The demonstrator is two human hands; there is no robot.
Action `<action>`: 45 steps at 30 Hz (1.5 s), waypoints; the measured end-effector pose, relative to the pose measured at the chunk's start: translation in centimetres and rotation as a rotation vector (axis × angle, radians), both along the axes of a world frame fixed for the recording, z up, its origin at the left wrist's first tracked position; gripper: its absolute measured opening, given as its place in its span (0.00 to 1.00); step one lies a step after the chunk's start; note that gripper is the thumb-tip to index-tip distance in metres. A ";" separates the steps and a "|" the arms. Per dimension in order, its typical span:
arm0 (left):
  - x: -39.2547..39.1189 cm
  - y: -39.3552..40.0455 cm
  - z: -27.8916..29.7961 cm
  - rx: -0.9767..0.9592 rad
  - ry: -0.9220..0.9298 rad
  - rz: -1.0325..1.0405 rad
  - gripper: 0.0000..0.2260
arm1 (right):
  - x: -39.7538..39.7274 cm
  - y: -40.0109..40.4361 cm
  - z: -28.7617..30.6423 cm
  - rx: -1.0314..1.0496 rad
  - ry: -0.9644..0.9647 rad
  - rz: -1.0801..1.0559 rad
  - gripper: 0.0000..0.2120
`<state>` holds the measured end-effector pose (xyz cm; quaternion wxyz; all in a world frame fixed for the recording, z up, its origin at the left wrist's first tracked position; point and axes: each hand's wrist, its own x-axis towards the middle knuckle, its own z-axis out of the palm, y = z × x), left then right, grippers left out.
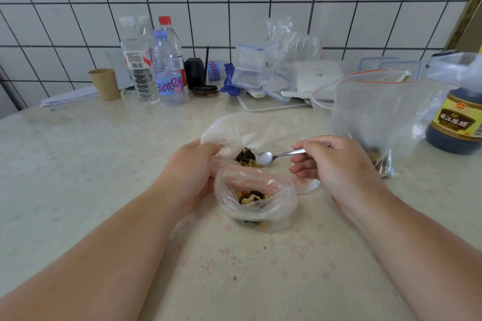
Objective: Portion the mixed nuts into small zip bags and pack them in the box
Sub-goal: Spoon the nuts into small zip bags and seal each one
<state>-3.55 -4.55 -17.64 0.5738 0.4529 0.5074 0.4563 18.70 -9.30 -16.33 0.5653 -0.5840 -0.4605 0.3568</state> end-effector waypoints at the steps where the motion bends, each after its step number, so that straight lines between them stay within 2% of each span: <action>1: 0.0 -0.1 0.0 -0.002 -0.005 0.001 0.09 | 0.1 0.1 0.0 0.004 0.002 -0.027 0.11; 6: 0.0 -0.3 0.2 -0.004 -0.004 -0.016 0.10 | 0.6 0.3 0.1 -0.042 0.057 -0.113 0.11; 19: 0.1 -0.1 0.2 -0.044 -0.011 -0.001 0.08 | -1.0 0.1 0.0 -0.140 0.391 0.062 0.07; 31: 0.1 -0.1 0.2 -0.033 -0.056 0.001 0.09 | 0.7 0.0 0.4 -0.138 0.616 0.017 0.10; 38: -0.1 -0.1 0.1 -0.031 -0.082 0.013 0.08 | 1.9 -0.7 1.6 -0.174 0.576 0.144 0.13; 42: -0.2 -0.1 0.2 -0.041 -0.054 -0.024 0.09 | 2.3 -1.4 2.4 -0.194 0.455 0.280 0.15; 45: -0.4 -0.3 0.2 -0.032 -0.008 -0.050 0.07 | 2.3 -2.0 2.7 -0.093 0.289 0.405 0.13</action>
